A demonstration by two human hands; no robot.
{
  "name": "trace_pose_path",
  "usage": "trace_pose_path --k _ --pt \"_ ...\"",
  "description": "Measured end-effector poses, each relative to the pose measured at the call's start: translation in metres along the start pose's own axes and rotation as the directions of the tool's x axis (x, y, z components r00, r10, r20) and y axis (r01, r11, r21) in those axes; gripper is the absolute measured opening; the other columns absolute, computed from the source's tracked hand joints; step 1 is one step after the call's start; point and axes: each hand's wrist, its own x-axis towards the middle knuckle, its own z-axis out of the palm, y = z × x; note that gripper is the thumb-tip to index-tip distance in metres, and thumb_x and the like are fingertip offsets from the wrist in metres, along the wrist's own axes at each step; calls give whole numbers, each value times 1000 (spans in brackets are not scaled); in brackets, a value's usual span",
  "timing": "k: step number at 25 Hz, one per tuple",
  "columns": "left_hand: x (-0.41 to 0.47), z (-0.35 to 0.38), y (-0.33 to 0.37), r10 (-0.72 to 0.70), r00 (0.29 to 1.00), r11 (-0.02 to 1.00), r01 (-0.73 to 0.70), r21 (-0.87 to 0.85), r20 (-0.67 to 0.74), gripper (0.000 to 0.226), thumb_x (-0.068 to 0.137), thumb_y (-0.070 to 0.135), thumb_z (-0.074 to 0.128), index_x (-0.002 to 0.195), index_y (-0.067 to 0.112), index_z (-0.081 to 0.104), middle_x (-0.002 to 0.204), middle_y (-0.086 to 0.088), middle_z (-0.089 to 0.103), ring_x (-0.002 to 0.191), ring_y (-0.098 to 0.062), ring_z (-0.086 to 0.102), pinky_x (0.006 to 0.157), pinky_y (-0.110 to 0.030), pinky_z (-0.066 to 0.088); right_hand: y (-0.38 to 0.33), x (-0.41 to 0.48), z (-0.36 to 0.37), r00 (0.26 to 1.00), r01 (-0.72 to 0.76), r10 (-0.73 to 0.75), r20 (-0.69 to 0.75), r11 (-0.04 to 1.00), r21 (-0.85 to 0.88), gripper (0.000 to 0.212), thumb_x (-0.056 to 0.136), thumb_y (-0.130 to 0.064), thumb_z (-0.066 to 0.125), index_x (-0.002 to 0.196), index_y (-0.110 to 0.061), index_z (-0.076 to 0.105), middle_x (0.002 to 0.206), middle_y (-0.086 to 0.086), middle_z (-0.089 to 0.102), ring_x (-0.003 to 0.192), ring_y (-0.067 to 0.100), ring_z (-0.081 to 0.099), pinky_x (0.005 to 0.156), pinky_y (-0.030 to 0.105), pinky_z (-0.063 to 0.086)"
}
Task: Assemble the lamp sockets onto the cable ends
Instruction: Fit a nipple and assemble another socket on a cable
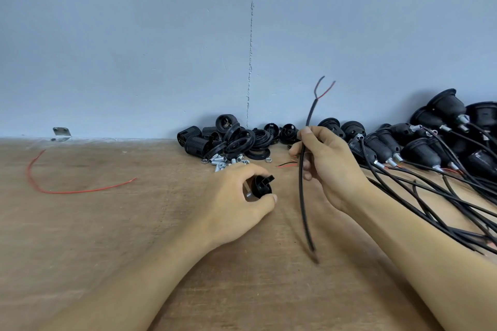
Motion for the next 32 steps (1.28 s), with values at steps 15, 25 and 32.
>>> trace_pose_path --k 15,25,32 --pt "1 2 -1 -91 991 993 84 -79 -101 28 74 36 88 90 38 65 86 22 68 70 4 59 64 -7 40 -19 10 -13 873 312 -229 -431 941 132 13 107 -25 38 101 -18 47 65 -2 68 48 13 56 52 29 53" --pt "1 1 3 -74 992 995 67 -74 -99 28 77 32 87 88 35 62 83 22 67 66 1 57 62 -10 40 -30 0 1 828 433 -392 -401 901 13 13 107 -28 37 100 -22 46 72 0 70 55 14 59 58 32 56" --pt "3 3 -1 -127 979 990 116 -79 -157 27 76 37 87 88 34 63 80 18 68 65 3 57 60 -10 39 -36 -19 17 795 523 -530 -297 845 -108 14 108 -32 37 98 -26 45 78 2 69 60 16 61 60 35 57"
